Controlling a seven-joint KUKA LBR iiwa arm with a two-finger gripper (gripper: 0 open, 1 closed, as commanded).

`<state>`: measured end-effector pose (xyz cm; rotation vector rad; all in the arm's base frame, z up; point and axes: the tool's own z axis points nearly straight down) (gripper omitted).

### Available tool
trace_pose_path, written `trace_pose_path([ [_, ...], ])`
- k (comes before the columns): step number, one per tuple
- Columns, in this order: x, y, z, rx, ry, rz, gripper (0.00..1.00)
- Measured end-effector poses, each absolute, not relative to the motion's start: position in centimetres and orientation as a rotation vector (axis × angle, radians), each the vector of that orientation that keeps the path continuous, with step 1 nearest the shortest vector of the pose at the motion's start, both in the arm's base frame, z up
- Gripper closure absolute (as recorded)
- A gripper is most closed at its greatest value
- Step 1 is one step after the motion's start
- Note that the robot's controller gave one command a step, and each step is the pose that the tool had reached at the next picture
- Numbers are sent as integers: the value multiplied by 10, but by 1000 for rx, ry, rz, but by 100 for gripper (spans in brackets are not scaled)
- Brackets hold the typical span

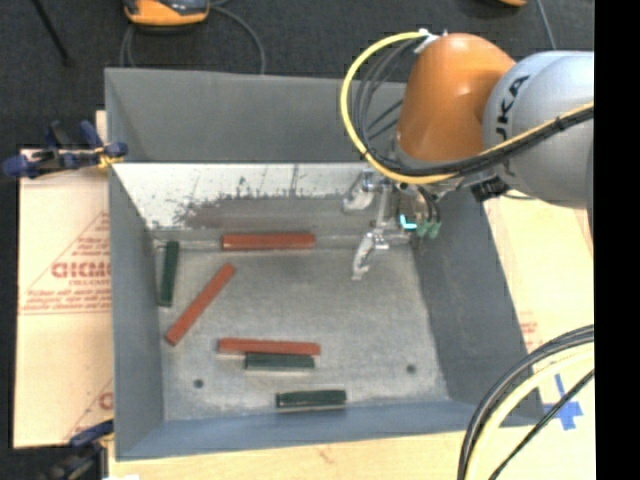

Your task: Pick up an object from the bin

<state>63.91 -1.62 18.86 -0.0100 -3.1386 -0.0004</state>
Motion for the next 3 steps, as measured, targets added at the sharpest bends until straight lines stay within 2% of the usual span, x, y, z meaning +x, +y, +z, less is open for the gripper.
trace_pose_path([
  [1,641,-16,193,-10,-3146,0,0],
  [2,578,39,103,-51,-3147,-2,0],
  [3,571,51,95,-56,-3156,-1,0],
])
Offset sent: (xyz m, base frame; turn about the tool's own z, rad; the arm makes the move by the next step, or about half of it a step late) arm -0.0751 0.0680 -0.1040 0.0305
